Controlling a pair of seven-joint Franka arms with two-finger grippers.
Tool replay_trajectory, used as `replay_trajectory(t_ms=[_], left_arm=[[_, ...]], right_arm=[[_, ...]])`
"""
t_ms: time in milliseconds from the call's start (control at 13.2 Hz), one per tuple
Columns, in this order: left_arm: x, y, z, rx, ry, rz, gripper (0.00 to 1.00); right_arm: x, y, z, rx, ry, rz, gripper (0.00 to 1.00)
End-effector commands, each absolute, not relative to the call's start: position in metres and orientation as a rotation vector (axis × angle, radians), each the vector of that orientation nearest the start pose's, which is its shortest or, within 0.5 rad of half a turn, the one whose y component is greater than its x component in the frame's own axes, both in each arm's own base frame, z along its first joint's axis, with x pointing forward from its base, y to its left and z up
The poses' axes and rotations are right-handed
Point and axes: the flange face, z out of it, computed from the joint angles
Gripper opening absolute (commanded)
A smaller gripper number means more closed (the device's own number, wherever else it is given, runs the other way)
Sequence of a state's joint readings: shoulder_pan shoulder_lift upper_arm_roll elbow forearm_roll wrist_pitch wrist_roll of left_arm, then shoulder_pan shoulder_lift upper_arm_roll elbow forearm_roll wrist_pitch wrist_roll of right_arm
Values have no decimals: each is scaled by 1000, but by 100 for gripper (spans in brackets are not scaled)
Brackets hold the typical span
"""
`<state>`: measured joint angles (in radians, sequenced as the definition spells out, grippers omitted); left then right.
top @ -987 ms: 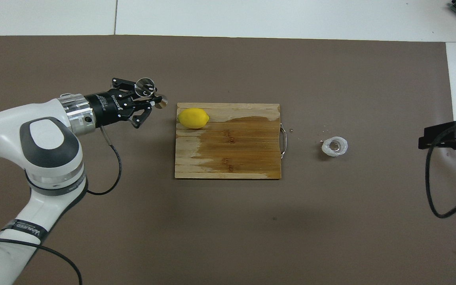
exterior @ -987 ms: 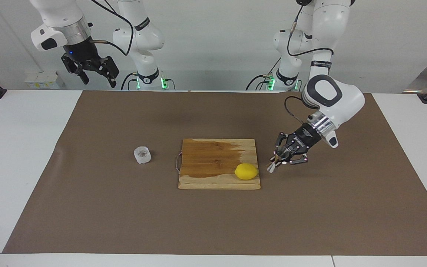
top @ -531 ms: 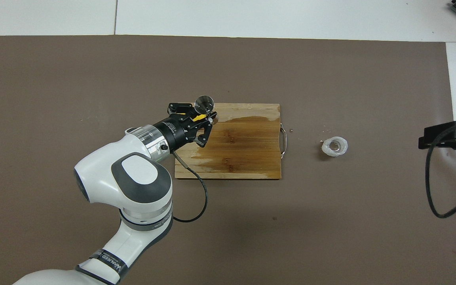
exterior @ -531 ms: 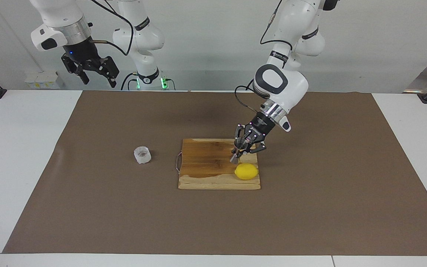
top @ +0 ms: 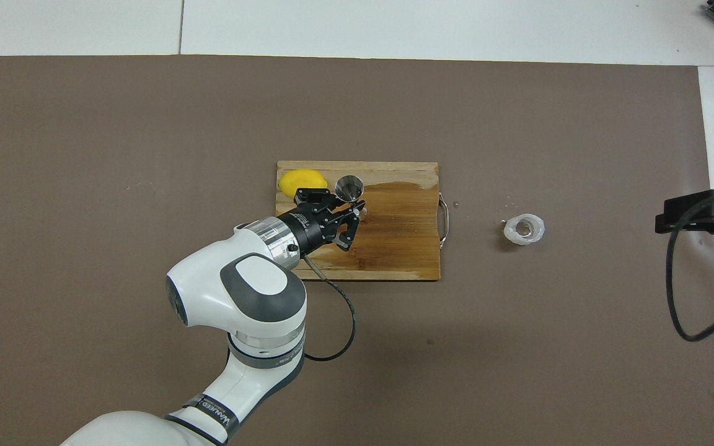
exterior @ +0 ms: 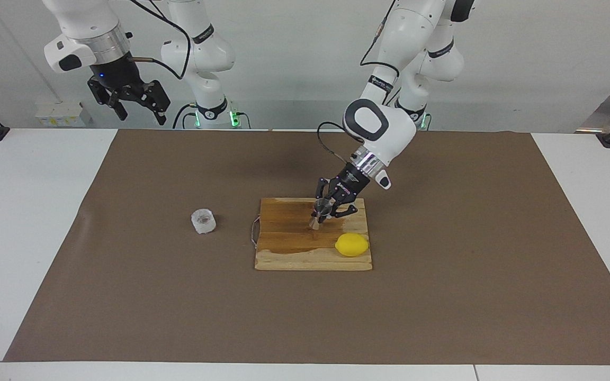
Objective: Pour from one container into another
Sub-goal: 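Lift the metal cup with the left gripper and carry it over the board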
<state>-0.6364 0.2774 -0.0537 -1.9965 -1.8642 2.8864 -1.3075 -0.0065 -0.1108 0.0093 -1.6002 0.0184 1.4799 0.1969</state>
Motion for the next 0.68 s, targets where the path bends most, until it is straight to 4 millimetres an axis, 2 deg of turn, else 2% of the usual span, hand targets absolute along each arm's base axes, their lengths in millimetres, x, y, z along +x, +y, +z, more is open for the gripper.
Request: replay_trajectory(t_ms=[0, 228, 455, 607], left_arm=[[505, -351, 328, 850, 2081, -660, 0], [502, -357, 318, 999, 2010, -590, 0], [497, -366, 320, 1196, 1874, -503, 0], [497, -368, 321, 1245, 1833, -480, 0]], right_arm=[[505, 4, 663, -3090, 311, 32, 100], [505, 4, 662, -3090, 311, 34, 100], [505, 4, 663, -3090, 311, 32, 100], [505, 4, 663, -3090, 311, 32, 100]])
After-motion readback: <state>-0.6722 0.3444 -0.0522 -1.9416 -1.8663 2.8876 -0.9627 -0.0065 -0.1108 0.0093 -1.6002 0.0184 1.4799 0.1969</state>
